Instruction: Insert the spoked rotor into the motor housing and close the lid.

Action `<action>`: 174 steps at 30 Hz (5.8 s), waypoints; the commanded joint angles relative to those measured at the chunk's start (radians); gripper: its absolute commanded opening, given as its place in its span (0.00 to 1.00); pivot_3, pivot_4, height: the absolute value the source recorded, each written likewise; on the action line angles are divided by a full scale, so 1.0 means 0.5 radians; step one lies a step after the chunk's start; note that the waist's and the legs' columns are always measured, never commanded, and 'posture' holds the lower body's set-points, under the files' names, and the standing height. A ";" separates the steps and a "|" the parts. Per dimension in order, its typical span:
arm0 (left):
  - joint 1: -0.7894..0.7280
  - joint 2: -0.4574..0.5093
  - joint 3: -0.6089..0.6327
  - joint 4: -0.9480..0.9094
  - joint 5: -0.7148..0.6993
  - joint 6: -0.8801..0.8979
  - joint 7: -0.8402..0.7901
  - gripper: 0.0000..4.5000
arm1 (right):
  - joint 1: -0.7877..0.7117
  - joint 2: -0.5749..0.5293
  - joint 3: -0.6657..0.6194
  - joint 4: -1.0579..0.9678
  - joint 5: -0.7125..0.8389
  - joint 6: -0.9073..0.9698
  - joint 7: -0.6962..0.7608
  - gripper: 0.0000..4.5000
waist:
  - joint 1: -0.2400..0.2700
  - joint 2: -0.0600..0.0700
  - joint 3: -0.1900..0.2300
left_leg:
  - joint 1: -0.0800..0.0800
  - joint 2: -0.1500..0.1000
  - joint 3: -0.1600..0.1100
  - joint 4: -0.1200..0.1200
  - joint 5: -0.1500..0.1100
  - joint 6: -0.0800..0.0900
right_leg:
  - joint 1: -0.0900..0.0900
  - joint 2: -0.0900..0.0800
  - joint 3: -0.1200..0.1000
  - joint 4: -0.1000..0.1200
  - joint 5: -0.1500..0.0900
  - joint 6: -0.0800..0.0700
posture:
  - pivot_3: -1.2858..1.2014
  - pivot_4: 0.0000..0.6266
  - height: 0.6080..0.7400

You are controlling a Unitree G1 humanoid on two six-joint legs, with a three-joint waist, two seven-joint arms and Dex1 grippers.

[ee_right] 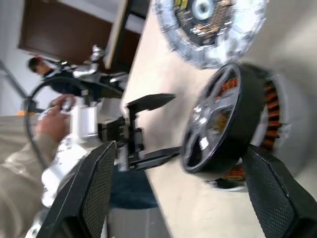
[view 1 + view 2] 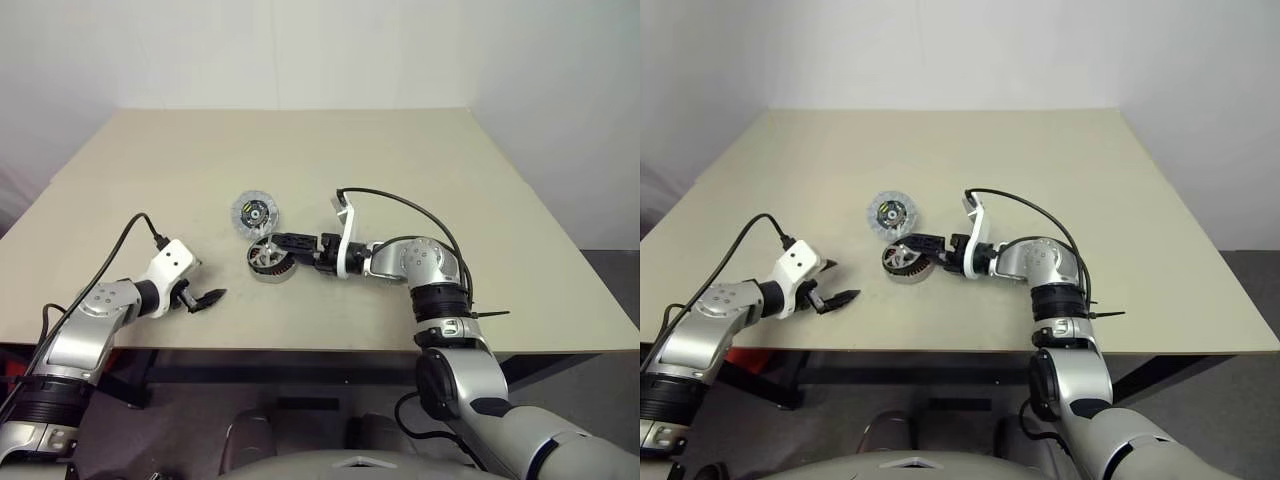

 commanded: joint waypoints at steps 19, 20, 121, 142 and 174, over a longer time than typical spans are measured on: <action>-0.110 -0.031 -0.025 0.050 0.026 -0.047 -0.010 1.00 | 0.037 -0.117 0.378 -0.236 -0.417 -0.864 0.174 1.00 | 0.000 0.000 0.000 | -0.002 0.000 0.000 0.000 0.001 -0.001 | 0.001 0.000 0.000 0.000 0.000 0.000 | 0.52 0.00 1.00; -0.115 -0.036 -0.030 0.050 0.027 -0.048 -0.009 1.00 | 0.028 -0.121 0.405 -0.247 -0.451 -0.923 0.182 1.00 | 0.000 0.000 0.000 | -0.002 0.000 0.000 0.000 0.001 -0.001 | 0.001 0.000 0.000 0.000 0.000 0.000 | 0.52 0.00 1.00; -0.369 -0.161 -0.130 0.191 0.088 -0.117 -0.056 1.00 | -0.679 -0.464 1.598 0.729 -2.024 -3.387 1.523 0.58 | -0.038 -0.004 -0.001 | -0.010 0.001 -0.001 0.014 -0.012 0.023 | 0.001 0.000 -0.001 0.002 0.001 -0.002 | 0.52 0.00 1.00; -0.346 -0.188 -0.127 0.176 0.087 -0.112 -0.003 1.00 | -0.742 -0.319 1.609 1.088 -2.206 -3.576 1.329 0.58 | -0.052 -0.003 0.000 | -0.009 0.004 -0.001 0.041 -0.016 0.028 | 0.000 -0.001 0.001 0.026 0.001 -0.002 | 0.52 0.00 1.00; -0.364 -0.187 -0.120 0.214 0.101 -0.155 0.030 1.00 | -0.720 -0.398 1.567 1.134 -2.253 -3.642 1.174 0.00 | -0.056 -0.002 0.001 | -0.007 0.005 -0.001 0.042 -0.015 0.026 | -0.002 -0.001 0.003 0.032 0.000 -0.002 | 0.52 0.00 1.00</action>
